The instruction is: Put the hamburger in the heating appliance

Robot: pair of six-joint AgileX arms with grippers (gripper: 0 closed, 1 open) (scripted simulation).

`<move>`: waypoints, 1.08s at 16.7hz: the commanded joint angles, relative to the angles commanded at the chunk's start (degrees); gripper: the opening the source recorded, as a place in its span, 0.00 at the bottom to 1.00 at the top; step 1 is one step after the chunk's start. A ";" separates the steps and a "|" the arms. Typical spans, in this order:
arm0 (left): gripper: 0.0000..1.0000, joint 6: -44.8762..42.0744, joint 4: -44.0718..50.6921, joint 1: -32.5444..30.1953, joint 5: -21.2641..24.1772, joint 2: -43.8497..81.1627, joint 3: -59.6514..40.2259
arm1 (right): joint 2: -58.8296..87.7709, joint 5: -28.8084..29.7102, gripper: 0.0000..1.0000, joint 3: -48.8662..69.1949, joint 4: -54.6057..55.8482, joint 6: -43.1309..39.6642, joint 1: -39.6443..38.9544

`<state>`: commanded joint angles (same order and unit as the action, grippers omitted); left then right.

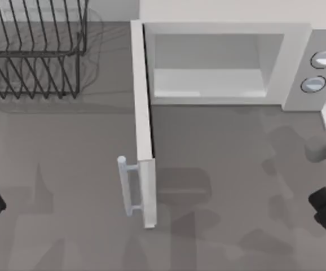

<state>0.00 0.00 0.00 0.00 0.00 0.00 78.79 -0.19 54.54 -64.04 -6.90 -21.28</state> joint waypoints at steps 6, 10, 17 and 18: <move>1.00 0.00 0.00 0.00 0.00 0.00 0.00 | 0.27 0.18 0.00 -0.06 0.59 0.21 -0.20; 1.00 0.00 0.00 0.00 0.00 0.00 0.00 | 4.67 3.10 0.00 1.93 8.48 1.73 -1.56; 1.00 0.00 0.00 0.00 0.00 0.00 0.00 | 20.95 12.93 0.00 7.48 37.91 7.98 -5.33; 1.00 0.00 0.00 0.00 0.00 0.00 0.00 | 23.56 14.60 0.00 8.26 42.95 9.04 -5.94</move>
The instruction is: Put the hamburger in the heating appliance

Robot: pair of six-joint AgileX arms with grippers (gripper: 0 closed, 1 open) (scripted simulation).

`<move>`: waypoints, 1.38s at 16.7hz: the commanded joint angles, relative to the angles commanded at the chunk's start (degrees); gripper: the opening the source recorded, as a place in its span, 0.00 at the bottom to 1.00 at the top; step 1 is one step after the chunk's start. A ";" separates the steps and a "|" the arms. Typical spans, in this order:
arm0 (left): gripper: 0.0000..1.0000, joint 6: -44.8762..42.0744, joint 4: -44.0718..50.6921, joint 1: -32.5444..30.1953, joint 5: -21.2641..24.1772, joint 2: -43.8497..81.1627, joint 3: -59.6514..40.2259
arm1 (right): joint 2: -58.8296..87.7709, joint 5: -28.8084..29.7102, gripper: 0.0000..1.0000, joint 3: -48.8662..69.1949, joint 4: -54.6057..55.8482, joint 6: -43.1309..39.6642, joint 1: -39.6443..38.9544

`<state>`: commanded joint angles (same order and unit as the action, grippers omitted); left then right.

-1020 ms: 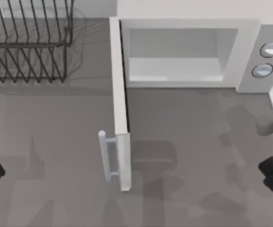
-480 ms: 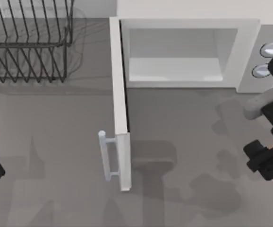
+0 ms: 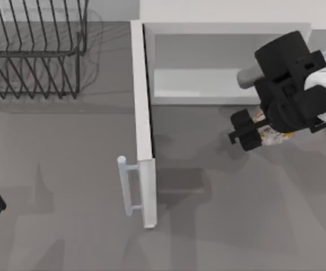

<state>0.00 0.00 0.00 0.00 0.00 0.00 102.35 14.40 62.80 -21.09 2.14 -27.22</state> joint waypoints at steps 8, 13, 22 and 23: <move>1.00 0.00 0.00 0.00 0.00 0.00 0.00 | 18.24 12.64 0.00 4.49 40.77 8.15 -4.25; 1.00 0.00 0.00 0.00 0.00 0.00 0.00 | 24.83 17.37 0.00 5.28 55.52 11.24 -5.64; 1.00 0.00 0.00 0.00 0.00 0.00 0.00 | 26.55 17.77 0.00 5.77 57.06 11.71 -5.58; 1.00 0.00 0.00 0.00 0.00 0.00 0.00 | 27.06 17.29 0.00 6.52 56.95 11.54 -5.47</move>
<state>0.00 0.00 0.00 0.00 0.00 0.00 129.42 31.69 69.32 35.86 13.68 -32.69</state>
